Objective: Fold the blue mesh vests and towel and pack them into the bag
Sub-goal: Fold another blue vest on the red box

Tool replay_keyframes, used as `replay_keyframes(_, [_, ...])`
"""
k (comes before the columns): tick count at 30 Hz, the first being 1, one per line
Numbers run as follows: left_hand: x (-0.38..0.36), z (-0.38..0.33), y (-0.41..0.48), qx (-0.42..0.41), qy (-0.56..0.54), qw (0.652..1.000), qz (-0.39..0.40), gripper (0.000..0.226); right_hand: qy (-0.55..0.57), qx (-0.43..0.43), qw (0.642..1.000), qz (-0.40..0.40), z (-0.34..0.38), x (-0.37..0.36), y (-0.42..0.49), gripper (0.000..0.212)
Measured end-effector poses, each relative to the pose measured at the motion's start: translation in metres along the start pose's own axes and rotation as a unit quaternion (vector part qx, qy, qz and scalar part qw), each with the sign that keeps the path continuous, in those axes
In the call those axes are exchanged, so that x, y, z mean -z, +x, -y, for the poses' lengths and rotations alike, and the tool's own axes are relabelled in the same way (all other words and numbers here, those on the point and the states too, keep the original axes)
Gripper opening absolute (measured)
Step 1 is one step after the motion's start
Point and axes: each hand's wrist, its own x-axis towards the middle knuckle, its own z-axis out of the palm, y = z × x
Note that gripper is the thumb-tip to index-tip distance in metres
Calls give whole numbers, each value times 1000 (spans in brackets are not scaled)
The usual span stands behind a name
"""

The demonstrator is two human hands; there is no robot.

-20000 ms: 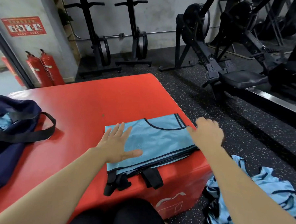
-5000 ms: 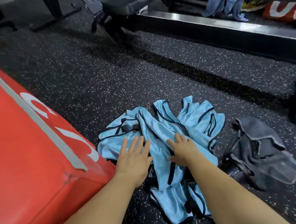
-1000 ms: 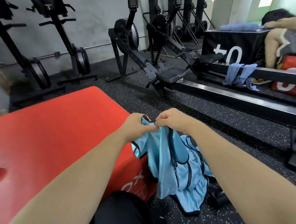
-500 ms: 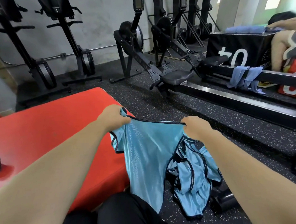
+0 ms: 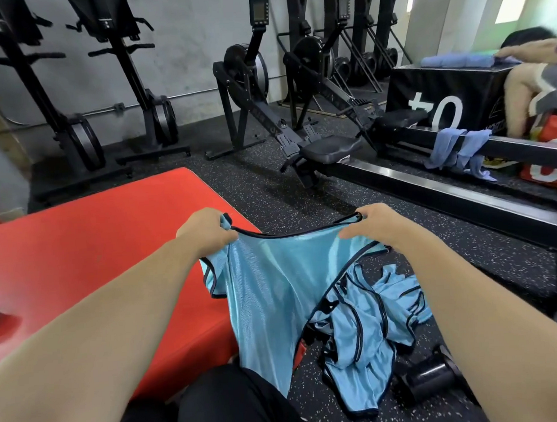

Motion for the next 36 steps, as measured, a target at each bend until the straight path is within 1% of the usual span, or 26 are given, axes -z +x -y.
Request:
replay_keyframes(5, [1,3,-3,8,3,1000,2,50,104,-8,995,0,-1,10,-11,34])
replay_keyframes(7, [1,4,-3,7,2,1000,5,51,132,-8,991,2,-4,11,-11,27])
replay_keyframes(9, [0,3,-4,3,3,1000,8,50,155,-4,988,-27,-8,12,-7,22])
replay_keyframes(10, [0,2,-5,1,4,1000,13,50,162,-3,985,-55,-9,13,-4,24])
replay_keyframes(11, [0,0,-5,-5,3,1000,19,51,165,3,983,-83,-11,13,-1,29])
replay_keyframes(13, [0,-6,-6,-25,-15,999,32,51,167,43,976,-135,-12,16,0,39])
replay_keyframes(14, [0,-10,-6,-40,-27,998,46,49,168,65,971,-159,-9,18,-1,40])
replay_keyframes(16, [1,-21,-7,-71,-35,994,76,36,165,98,961,-201,-8,23,-1,44])
replay_keyframes(18, [2,-34,-7,-91,-24,992,85,34,155,121,952,-232,-5,28,-3,47])
replay_keyframes(19, [3,-43,-8,-98,0,992,79,38,157,127,949,-243,-5,31,-3,47])
replay_keyframes(22, [5,-67,-15,-108,136,984,28,59,161,123,945,-257,-8,40,-6,48])
replay_keyframes(24, [7,-74,-20,-102,192,976,-1,68,144,119,947,-260,-13,46,-9,48])
replay_keyframes(26, [5,-78,-24,-99,196,976,-1,66,124,113,951,-260,-18,52,-13,47])
replay_keyframes(29, [-1,-88,-32,-95,155,983,30,50,89,93,954,-270,-24,60,-21,43])
replay_keyframes(32, [-5,-102,-37,-120,93,988,41,38,28,67,957,-279,-25,67,-28,35])
replay_keyframes(34, [-8,-108,-35,-149,107,983,20,33,-46,59,958,-276,-24,71,-30,32])
replay_keyframes(36, [-11,-113,-27,-186,167,968,-13,22,-144,60,948,-276,-24,71,-30,30])
